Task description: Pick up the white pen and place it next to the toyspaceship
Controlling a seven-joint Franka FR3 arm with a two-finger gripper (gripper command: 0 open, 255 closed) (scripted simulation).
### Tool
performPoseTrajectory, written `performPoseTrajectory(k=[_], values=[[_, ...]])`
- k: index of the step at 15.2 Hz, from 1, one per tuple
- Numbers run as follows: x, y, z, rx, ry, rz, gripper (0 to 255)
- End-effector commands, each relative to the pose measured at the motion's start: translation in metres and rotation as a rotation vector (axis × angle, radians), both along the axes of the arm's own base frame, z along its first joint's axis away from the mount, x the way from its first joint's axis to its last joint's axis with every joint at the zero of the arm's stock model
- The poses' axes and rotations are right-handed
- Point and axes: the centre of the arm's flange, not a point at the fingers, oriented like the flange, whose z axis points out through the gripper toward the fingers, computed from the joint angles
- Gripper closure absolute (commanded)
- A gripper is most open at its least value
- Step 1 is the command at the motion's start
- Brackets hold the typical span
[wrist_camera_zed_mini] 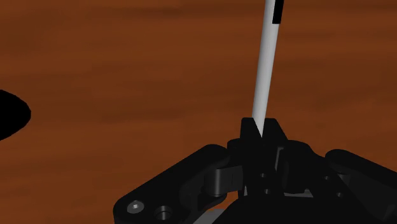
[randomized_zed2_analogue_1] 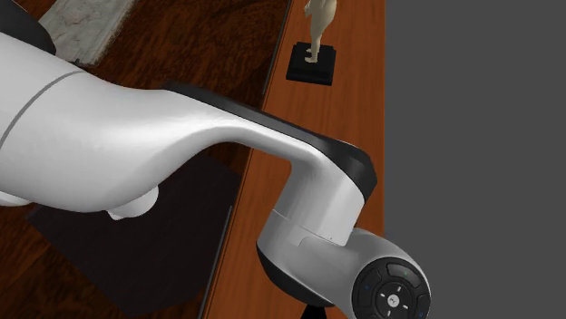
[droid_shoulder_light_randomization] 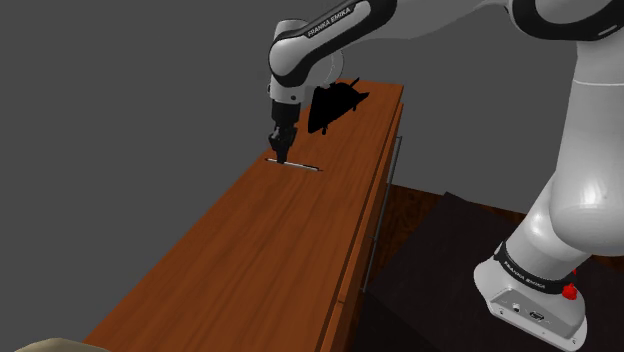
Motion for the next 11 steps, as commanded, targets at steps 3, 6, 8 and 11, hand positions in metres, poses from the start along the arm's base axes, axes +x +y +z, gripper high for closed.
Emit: performPoseTrajectory(k=[3,6,8,11], values=[[-0.0006,0.0002,-0.0166,0.000,-0.001,0.000,255],[-0.0005,0.0002,-0.0166,0.000,-0.001,0.000,255],[-0.0005,0.0002,-0.0166,0.000,-0.001,0.000,255],[-0.0005,0.0002,-0.0165,0.000,-0.001,0.000,0]])
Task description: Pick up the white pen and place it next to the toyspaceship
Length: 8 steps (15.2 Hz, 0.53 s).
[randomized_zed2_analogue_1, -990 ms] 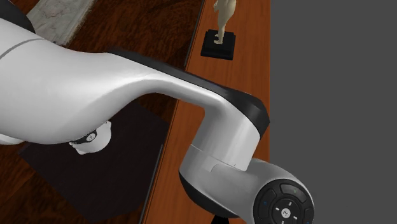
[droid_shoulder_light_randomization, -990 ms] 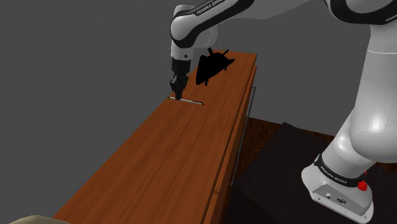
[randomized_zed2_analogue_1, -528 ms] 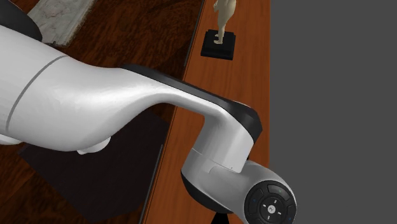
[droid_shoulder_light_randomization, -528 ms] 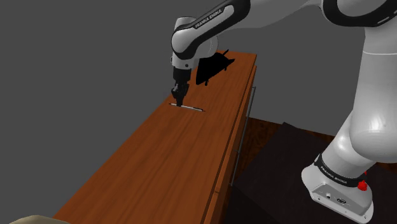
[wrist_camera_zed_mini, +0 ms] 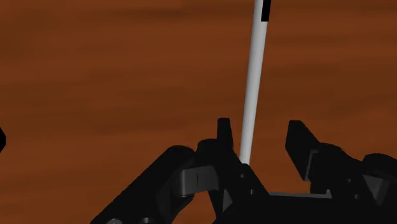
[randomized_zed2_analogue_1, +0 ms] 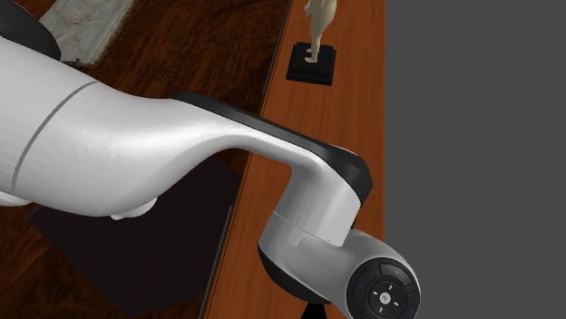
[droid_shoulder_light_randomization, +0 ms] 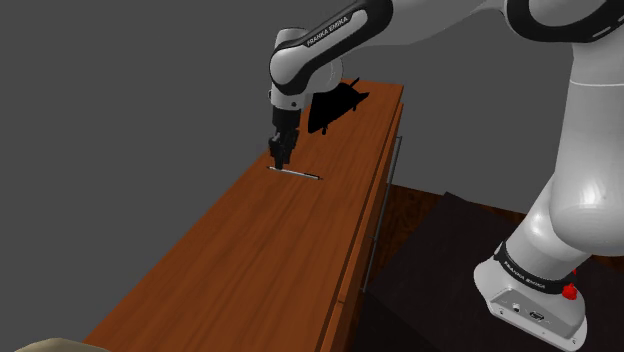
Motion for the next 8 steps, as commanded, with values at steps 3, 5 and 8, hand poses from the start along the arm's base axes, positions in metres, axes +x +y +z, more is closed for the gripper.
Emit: performPoseTrajectory(k=[3,5,8], values=[[0.000,0.000,0.000,0.000,0.000,0.000,0],[0.000,0.000,0.000,0.000,0.000,0.000,0],[0.002,-0.011,0.038,0.000,0.000,0.000,0]])
